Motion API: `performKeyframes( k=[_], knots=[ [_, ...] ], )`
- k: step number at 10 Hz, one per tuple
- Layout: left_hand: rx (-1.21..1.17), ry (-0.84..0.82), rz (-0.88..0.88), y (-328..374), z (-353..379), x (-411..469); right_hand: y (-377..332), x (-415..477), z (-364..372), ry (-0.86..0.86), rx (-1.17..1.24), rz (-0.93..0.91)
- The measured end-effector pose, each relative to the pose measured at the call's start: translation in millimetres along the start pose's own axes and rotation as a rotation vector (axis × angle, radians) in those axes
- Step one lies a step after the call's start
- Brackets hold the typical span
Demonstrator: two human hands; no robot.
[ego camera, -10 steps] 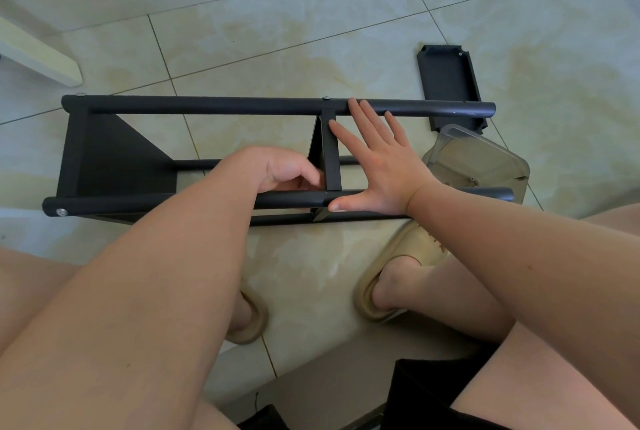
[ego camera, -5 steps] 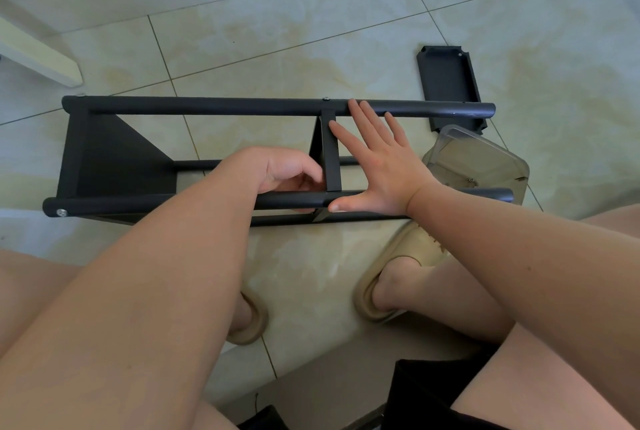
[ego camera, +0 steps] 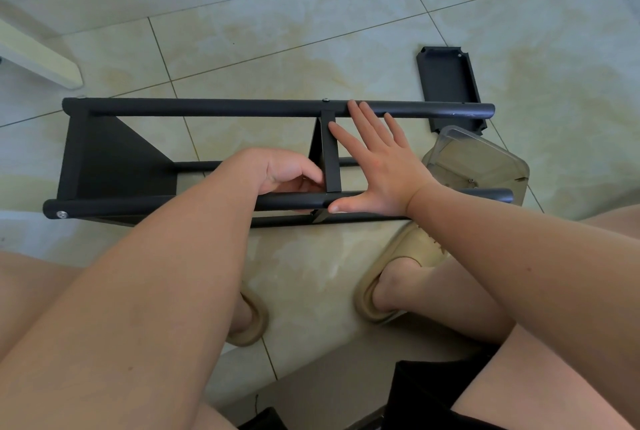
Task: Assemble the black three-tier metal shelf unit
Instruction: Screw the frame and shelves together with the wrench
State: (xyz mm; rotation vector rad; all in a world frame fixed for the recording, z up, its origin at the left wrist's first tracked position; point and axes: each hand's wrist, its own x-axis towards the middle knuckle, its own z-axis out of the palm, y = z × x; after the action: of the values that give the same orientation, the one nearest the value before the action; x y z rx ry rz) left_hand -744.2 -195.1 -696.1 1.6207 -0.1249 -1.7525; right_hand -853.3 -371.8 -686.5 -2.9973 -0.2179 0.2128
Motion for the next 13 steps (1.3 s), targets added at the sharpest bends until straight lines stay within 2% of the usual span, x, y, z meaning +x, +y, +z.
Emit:
performKeyframes(
  k=[2,3,7,9,13],
  knots=[
    [0.148,0.099,0.037,-2.4,0.1,6.3,0.7,0.0,-0.4,-0.002,0.001,0.000],
    [0.122,0.113,0.069,-3.4,-0.3,7.0,0.6,0.0,-0.2,-0.009,0.003,0.004],
    [-0.002,0.030,0.090,-5.7,-2.6,9.6,-0.4,0.3,-0.3,-0.008,0.000,0.005],
    [0.085,0.056,0.058,-3.5,-1.0,7.0,-0.2,-0.2,-0.5,-0.011,0.002,0.010],
    [0.033,0.045,0.106,-3.0,-0.7,7.2,-0.1,0.5,-1.1,-0.008,0.014,0.009]
  ],
)
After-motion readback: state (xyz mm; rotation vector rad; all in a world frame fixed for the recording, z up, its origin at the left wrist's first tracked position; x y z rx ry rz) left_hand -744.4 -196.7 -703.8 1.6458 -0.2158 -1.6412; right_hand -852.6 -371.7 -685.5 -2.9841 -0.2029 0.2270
